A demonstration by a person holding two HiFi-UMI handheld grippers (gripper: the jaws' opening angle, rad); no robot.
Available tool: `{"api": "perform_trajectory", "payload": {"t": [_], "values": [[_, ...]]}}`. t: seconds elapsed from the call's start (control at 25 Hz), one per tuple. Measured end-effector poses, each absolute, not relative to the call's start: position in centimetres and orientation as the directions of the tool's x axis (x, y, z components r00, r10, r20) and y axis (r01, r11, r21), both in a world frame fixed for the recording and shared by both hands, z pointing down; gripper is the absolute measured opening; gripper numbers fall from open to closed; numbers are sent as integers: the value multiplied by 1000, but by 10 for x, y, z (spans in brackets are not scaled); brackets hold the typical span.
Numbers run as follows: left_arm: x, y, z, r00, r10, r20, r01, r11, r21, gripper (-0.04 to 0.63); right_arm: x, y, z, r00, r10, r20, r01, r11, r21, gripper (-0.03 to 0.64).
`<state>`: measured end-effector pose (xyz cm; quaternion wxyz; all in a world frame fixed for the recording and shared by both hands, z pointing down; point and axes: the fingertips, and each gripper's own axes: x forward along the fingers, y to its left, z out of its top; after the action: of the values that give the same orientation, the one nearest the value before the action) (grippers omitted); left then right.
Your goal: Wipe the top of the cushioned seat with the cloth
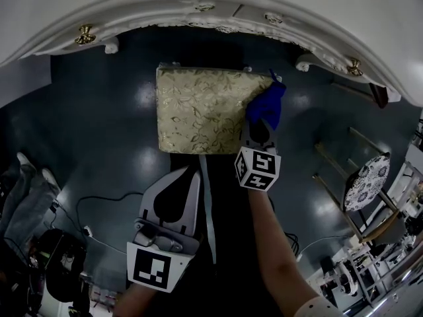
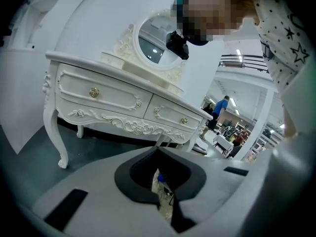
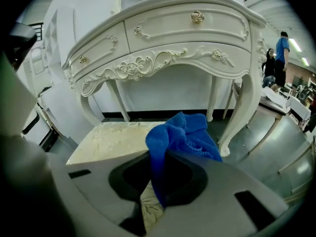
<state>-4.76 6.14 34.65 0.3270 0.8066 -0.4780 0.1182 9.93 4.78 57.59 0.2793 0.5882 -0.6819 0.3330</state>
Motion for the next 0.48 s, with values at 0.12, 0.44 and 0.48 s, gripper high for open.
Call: {"api": "perform_trajectory", "payload": {"t": [0.12, 0.44, 0.48], "values": [[-51, 62, 347, 514, -696, 502, -848, -325, 418, 9, 95, 47, 576, -145, -618, 773, -989, 78, -123, 61], [-66, 65, 349, 506, -702, 501, -850, -310, 425, 9, 73, 48, 576, -160, -619, 769, -987, 90, -134, 61], [-68, 66, 349, 504, -703, 501, -851, -307, 425, 9, 70, 48, 576, -162, -618, 769, -987, 91, -135, 61]]}}
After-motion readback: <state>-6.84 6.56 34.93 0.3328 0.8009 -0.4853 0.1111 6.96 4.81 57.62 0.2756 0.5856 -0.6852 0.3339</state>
